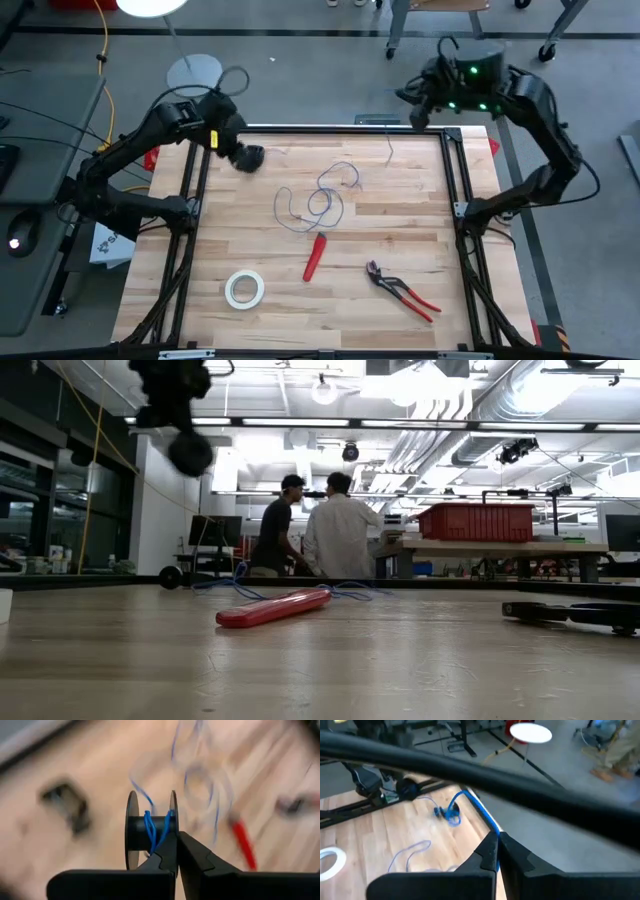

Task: Coil cords
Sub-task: Uncoil the blue wire cable from the black spool

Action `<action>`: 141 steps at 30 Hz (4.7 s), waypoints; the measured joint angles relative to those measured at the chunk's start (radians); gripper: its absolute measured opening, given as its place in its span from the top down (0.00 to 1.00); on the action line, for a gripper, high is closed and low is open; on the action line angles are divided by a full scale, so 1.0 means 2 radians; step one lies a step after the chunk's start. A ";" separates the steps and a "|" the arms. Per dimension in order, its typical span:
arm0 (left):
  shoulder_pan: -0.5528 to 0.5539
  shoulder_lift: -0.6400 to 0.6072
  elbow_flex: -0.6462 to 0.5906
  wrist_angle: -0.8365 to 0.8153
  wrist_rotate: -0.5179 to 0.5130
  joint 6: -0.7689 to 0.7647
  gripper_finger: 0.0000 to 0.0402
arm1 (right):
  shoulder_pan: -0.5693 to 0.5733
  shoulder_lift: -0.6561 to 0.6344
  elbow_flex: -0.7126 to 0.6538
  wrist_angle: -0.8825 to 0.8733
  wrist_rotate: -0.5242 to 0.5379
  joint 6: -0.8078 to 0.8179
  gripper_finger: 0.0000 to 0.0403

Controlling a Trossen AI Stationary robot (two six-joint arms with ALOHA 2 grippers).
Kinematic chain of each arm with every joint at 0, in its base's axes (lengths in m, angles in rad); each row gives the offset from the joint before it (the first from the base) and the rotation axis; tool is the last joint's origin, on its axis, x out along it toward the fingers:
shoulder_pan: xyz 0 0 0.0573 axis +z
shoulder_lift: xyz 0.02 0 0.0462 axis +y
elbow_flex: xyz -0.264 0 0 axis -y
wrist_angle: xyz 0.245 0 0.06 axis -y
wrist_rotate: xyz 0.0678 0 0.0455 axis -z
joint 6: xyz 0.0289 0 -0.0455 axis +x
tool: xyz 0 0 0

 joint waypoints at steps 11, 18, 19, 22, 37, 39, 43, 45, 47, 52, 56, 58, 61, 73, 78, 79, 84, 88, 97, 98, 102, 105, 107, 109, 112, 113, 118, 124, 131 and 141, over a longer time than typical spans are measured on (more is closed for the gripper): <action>0.047 0.002 0.000 0.505 0.072 -0.211 1.00 | 0.059 -0.010 -0.012 -0.051 0.021 0.039 1.00; 0.038 0.022 0.001 0.784 0.196 -0.525 1.00 | 0.063 0.013 -0.068 0.050 0.026 0.007 1.00; 0.033 0.022 0.001 0.793 0.208 -0.554 1.00 | 0.063 0.016 -0.077 0.068 0.025 -0.002 1.00; 0.007 0.018 0.001 0.807 0.221 -0.586 1.00 | 0.061 0.032 -0.100 0.131 0.021 -0.024 1.00; -0.113 -0.005 0.001 0.399 0.438 -0.448 1.00 | -0.012 0.066 -0.090 0.229 0.011 -0.050 1.00; -0.105 -0.010 0.001 0.254 0.429 -0.352 1.00 | -0.017 0.055 -0.076 0.201 0.010 -0.058 1.00; -0.084 -0.010 0.000 -0.019 0.354 -0.153 1.00 | -0.022 0.028 -0.062 0.135 0.019 -0.062 1.00; -0.078 -0.004 0.000 -0.128 0.277 -0.079 1.00 | -0.022 0.013 -0.061 0.105 0.027 -0.054 1.00; -0.069 0.003 0.000 -0.194 0.188 -0.035 1.00 | -0.022 -0.005 -0.061 0.079 0.038 -0.046 1.00; -0.052 0.002 0.000 -0.125 0.033 -0.046 1.00 | -0.022 -0.039 -0.060 0.026 0.030 -0.005 1.00; -0.040 0.002 0.000 0.085 0.042 -0.085 1.00 | -0.010 -0.051 -0.064 0.011 0.012 0.025 1.00; -0.034 0.002 0.000 0.213 0.069 -0.105 1.00 | 0.001 -0.050 -0.064 0.006 0.007 0.032 1.00; -0.027 0.003 0.000 0.414 0.106 -0.153 1.00 | 0.017 -0.039 -0.064 0.005 -0.004 0.037 1.00; -0.055 0.042 0.000 0.837 0.217 -0.596 1.00 | 0.053 0.067 -0.065 0.147 -0.028 -0.014 1.00; -0.096 0.040 0.000 0.761 0.379 -0.678 1.00 | 0.030 0.093 -0.065 0.201 -0.031 -0.044 1.00; -0.103 0.037 0.000 0.730 0.395 -0.670 1.00 | 0.023 0.094 -0.065 0.200 -0.033 -0.044 1.00; -0.107 0.016 0.000 0.512 0.431 -0.560 1.00 | -0.010 0.076 -0.064 0.173 -0.051 -0.045 1.00; -0.089 0.006 0.000 0.285 0.448 -0.417 1.00 | -0.029 0.043 -0.064 0.127 -0.048 -0.053 1.00; -0.084 0.031 0.000 -0.189 0.256 -0.047 1.00 | -0.045 -0.048 -0.063 0.027 0.036 -0.038 1.00; -0.083 0.036 0.000 -0.203 0.192 -0.038 1.00 | -0.045 -0.057 -0.063 0.019 0.038 -0.030 1.00; -0.076 0.040 0.000 -0.169 0.027 -0.053 1.00 | -0.045 -0.090 -0.063 -0.013 0.037 -0.005 1.00; -0.068 0.039 0.000 -0.091 0.013 -0.079 1.00 | -0.045 -0.108 -0.063 -0.047 0.036 0.024 1.00; -0.064 0.039 0.000 -0.021 0.018 -0.094 1.00 | -0.045 -0.115 -0.063 -0.072 0.027 0.043 1.00; -0.058 0.038 0.000 0.072 0.040 -0.117 1.00 | -0.045 -0.117 -0.063 -0.086 0.005 0.056 1.00; -0.049 0.039 0.000 0.236 0.077 -0.151 1.00 | -0.044 -0.112 -0.063 -0.086 -0.021 0.061 1.00; -0.046 0.040 0.000 0.298 0.089 -0.164 1.00 | -0.041 -0.108 -0.063 -0.082 -0.028 0.062 1.00; -0.035 0.043 0.001 0.569 0.131 -0.264 1.00 | -0.019 -0.076 -0.064 -0.039 -0.039 0.044 1.00; -0.030 0.051 0.001 0.743 0.182 -0.425 1.00 | 0.010 -0.011 -0.064 0.044 -0.065 0.015 1.00; -0.061 0.068 0.000 0.862 0.300 -0.548 1.00 | 0.015 0.079 -0.064 0.145 -0.130 -0.020 1.00; -0.067 0.057 0.000 0.891 0.214 -0.368 1.00 | 0.014 0.145 -0.064 0.220 -0.169 -0.018 1.00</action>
